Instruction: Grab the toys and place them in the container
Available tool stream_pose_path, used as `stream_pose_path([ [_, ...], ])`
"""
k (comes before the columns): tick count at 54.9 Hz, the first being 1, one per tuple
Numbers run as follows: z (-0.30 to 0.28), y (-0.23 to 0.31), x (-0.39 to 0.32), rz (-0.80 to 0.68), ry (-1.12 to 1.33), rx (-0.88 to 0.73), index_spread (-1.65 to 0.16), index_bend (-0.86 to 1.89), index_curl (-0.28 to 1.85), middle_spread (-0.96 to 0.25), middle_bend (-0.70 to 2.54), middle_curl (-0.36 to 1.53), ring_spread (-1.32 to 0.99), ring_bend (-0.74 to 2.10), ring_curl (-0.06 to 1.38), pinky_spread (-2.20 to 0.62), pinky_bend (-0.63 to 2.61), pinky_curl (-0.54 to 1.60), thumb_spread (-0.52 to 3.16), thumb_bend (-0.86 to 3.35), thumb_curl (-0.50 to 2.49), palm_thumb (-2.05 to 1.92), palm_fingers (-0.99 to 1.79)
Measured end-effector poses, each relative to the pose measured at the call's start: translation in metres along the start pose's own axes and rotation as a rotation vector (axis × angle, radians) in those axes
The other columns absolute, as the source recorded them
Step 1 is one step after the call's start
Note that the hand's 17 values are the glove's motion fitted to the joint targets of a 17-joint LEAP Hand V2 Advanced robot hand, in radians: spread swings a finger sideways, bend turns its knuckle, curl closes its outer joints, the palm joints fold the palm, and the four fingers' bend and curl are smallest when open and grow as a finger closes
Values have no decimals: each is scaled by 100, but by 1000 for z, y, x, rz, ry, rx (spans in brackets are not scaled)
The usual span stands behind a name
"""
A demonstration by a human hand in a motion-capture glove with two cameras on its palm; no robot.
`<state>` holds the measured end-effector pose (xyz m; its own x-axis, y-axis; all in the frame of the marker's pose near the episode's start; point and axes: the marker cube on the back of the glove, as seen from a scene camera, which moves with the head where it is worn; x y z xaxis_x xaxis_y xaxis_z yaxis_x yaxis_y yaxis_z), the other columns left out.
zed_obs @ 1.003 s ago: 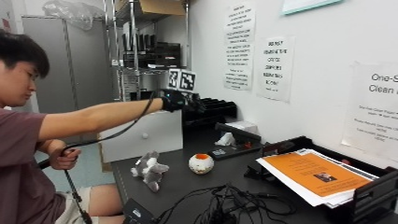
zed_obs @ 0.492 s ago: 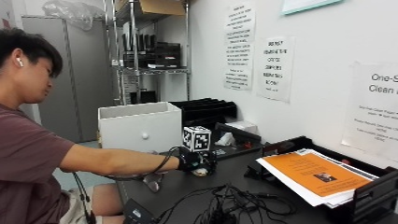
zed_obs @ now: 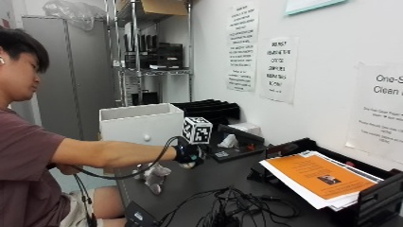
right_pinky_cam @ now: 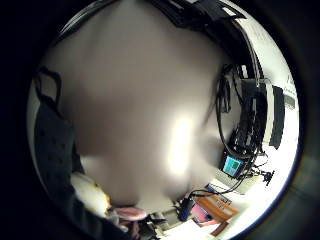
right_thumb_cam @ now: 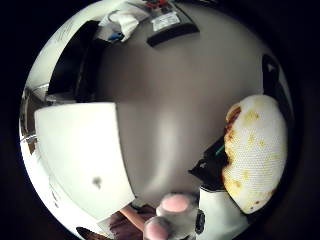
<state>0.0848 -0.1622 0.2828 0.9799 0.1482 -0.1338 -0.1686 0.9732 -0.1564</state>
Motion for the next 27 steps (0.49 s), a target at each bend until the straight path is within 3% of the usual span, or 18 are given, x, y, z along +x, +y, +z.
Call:
stream_pose_path([
  [14,-145,26,-73,-92,-94,184,-34,73,45,-27,111,63,-34,138,67,-37,109,50,84,15,67,61,114],
  [27,-244,62,-168,-231,-170,397,-33,82,59,-24,118,71,-33,145,69,-37,114,54,72,11,77,62,107],
])
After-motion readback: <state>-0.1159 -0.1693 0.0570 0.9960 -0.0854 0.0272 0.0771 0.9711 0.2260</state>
